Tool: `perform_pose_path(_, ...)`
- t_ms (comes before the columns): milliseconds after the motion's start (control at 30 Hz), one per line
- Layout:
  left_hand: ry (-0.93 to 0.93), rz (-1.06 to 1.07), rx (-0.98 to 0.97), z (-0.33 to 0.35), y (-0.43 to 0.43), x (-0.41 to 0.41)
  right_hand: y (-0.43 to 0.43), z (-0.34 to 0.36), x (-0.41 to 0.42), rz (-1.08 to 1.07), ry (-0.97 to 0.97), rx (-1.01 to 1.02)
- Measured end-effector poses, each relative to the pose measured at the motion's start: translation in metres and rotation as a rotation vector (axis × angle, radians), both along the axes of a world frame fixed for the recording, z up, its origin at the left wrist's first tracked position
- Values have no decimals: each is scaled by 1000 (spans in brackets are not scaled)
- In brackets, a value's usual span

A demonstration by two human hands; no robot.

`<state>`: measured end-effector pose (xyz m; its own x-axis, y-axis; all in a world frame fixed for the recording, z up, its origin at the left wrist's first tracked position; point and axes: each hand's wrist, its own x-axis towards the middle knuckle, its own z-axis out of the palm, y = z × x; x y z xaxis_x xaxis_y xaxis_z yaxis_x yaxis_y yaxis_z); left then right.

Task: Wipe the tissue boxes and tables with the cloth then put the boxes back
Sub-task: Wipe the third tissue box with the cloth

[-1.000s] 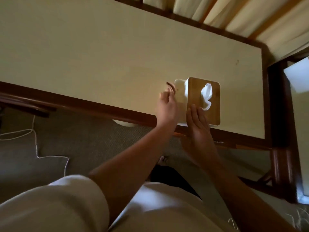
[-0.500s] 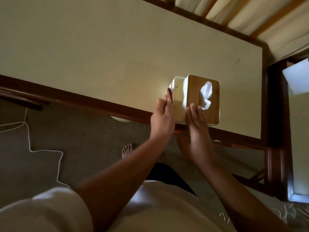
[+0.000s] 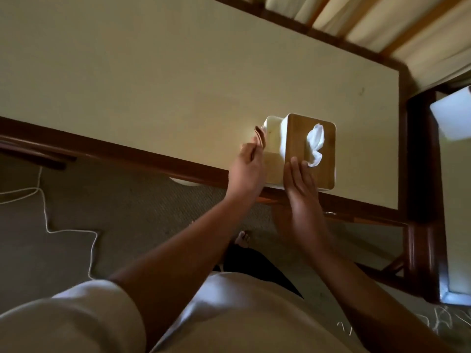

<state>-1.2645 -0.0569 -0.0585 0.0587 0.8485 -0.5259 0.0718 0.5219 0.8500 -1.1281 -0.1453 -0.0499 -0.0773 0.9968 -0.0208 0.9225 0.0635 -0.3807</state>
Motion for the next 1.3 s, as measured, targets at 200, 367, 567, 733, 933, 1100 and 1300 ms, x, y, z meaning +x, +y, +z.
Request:
perform_pose_path(200, -64, -16, -88, 7, -42, -27, -4, -5, -5, -24, -63, 85)
perform_pose_path(367, -282, 175, 60, 36, -6, -16, -5, -15, -14, -49, -62, 236)
perform_pose_path(567, -162, 107, 29, 44, 41, 19, -4, -12, -14, -72, -24, 199)
perform_pose_path(733, -17, -28, -221, 47, 68, 36, -4, -10, -16, -96, 16, 177)
perform_pose_path(933, -88, -42, -463, 63, 92, 33, -5, -11, -17, -114, 35, 192)
perform_pose_path(1100, -33, -121, -418, 64, 91, 41, -5, -11, -17, -127, 63, 189)
perform_pose_path(1300, -29, -130, -361, 57, 88, 47, -5, -10, -16, -120, 29, 171)
